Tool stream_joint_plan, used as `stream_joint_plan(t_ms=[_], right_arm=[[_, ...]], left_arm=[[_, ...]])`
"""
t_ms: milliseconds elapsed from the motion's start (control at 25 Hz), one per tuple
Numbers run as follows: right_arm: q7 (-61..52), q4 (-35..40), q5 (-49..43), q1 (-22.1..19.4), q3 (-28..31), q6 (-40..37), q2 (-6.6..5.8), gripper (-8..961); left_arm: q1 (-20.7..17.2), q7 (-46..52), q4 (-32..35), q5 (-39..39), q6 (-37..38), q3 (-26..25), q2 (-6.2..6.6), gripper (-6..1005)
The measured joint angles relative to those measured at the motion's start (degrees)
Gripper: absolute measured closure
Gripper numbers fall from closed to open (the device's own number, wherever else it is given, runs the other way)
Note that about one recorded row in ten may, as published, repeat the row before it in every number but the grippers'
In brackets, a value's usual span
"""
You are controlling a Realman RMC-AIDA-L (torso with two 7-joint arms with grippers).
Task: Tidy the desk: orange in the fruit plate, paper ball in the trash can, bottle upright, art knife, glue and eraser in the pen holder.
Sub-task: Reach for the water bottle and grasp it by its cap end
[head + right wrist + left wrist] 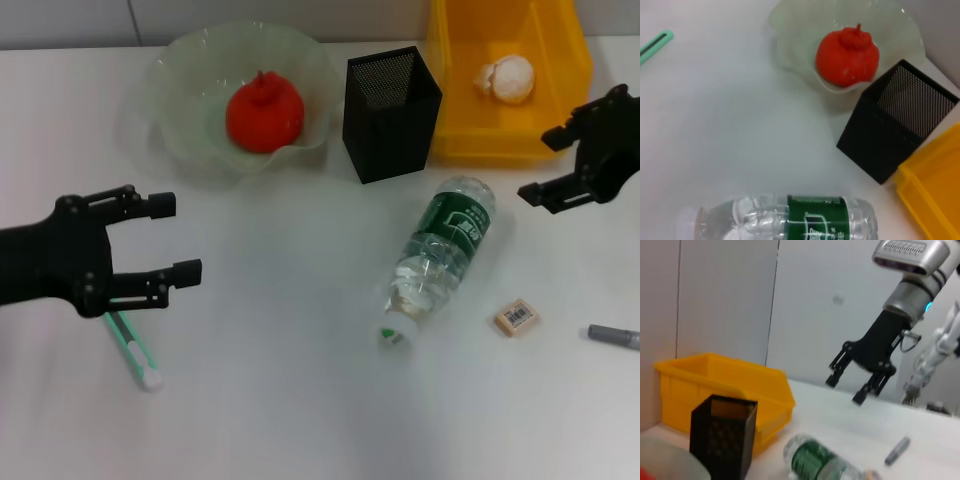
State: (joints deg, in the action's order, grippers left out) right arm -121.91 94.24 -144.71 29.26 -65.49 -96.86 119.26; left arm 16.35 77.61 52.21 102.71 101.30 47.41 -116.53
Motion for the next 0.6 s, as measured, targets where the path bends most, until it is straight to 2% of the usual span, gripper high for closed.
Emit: stream_joint_plan(t_ms=[160, 200, 400, 600], right_arm=[[-0.84, 2.4, -0.04, -2.2, 0.09, -0.84, 0.03, 272], [-0.93, 3.1, 0.03, -2.86, 0.08, -1.18, 0.09, 273], [1.83, 6.89, 5.02, -8.59, 0.6, -2.8, 0.14, 273], [6.2, 6.44, 10.01, -12.57, 5.75, -4.33, 0.08, 274]], left_arm=[[0.39, 8.5, 10.8, 5.9, -0.11, 0.07, -1.43, 145], [0.8, 13.86, 15.5, 8.72, 0.02, 1.08, -1.77, 145], [1.31, 30.24, 27.85, 14.35, 0.32, 8.0, -1.84, 145], [0.82, 40.69, 36.08, 15.69, -1.12, 15.28, -2.04, 144]])
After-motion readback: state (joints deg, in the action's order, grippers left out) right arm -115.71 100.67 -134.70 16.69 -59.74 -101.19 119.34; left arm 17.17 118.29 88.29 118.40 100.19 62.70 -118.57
